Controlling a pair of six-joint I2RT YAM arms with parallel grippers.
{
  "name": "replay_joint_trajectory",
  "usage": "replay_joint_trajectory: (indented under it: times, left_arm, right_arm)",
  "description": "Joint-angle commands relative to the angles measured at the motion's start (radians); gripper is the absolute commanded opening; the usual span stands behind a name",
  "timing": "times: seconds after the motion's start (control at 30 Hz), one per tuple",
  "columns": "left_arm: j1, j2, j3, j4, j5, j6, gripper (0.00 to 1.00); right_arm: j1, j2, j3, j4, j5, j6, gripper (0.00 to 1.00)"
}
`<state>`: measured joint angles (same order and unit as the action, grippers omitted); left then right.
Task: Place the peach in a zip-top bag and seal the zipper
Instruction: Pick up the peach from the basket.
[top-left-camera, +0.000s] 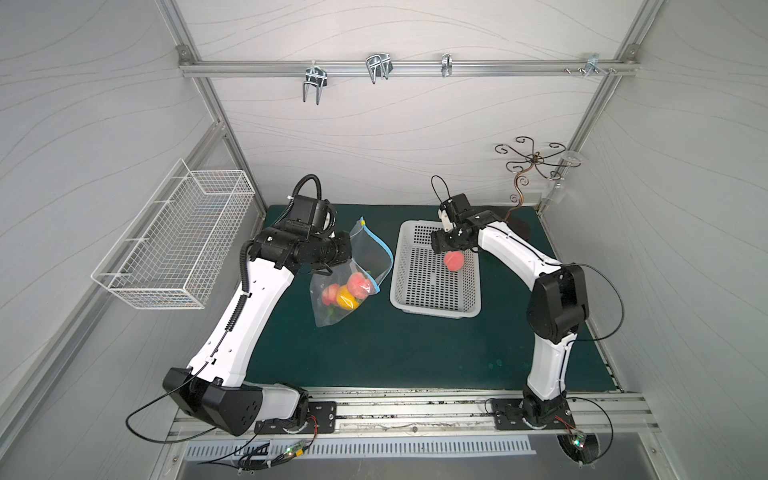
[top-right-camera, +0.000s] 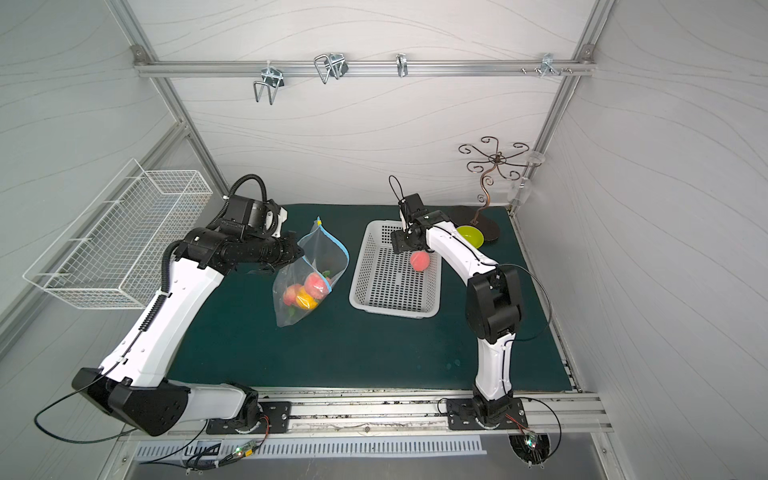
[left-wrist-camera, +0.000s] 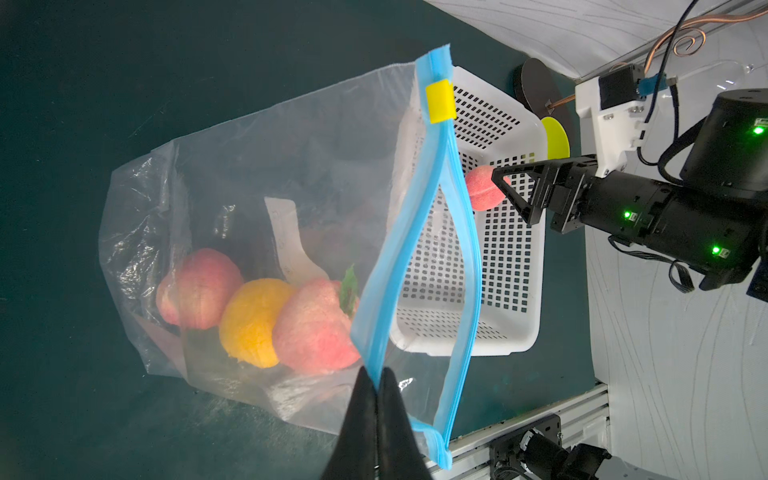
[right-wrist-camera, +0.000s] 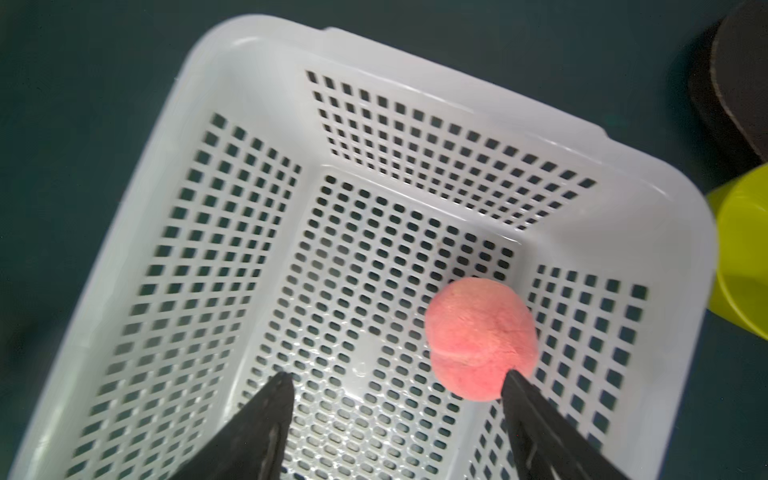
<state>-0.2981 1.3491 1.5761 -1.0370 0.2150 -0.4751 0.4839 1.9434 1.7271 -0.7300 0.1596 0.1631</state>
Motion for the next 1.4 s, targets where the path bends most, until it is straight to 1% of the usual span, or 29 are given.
replay_joint_trajectory:
  times: [0.0,0.3,0.67,0.83,1.03,1.1,1.2,1.3,1.37]
  left_arm:
    - [0.008,-0.016,-0.002,0.032,-0.002,0.0,0.0]
    - [0.009,-0.017,-0.007,0.032,-0.003,0.002,0.0]
    - [0.01,-0.015,-0.008,0.034,-0.002,0.003,0.0]
    - [0.01,-0.016,-0.011,0.034,-0.001,0.003,0.0]
    - [0.01,-0.018,-0.01,0.035,-0.001,0.003,0.0]
    - [0.01,-0.018,-0.01,0.035,-0.001,0.004,0.0]
    - [0.011,-0.013,-0.007,0.035,0.001,0.005,0.0]
    - [0.01,-0.013,-0.007,0.037,0.004,0.003,0.0]
    - [0.01,-0.013,-0.009,0.041,0.003,0.0,0.0]
  right_arm:
    - [-0.004,0.029,0.046,-0.061,0.119,-0.005,0.81]
    - [-0.022,0.114,0.074,-0.102,0.129,0.023,0.8]
    - [-0.047,0.189,0.071,-0.128,0.075,0.047,0.8]
    - [-0.049,0.215,0.075,-0.124,0.041,0.051,0.74]
    - [-0.05,0.226,0.085,-0.12,0.028,0.051,0.62]
    - [-0.05,0.21,0.087,-0.12,0.007,0.05,0.57]
    - [-0.05,0.157,0.066,-0.093,-0.041,0.05,0.56]
    - [-0.05,0.084,0.037,-0.048,-0.133,0.045,0.56]
    - [-0.047,0.031,0.014,-0.007,-0.229,0.047,0.57]
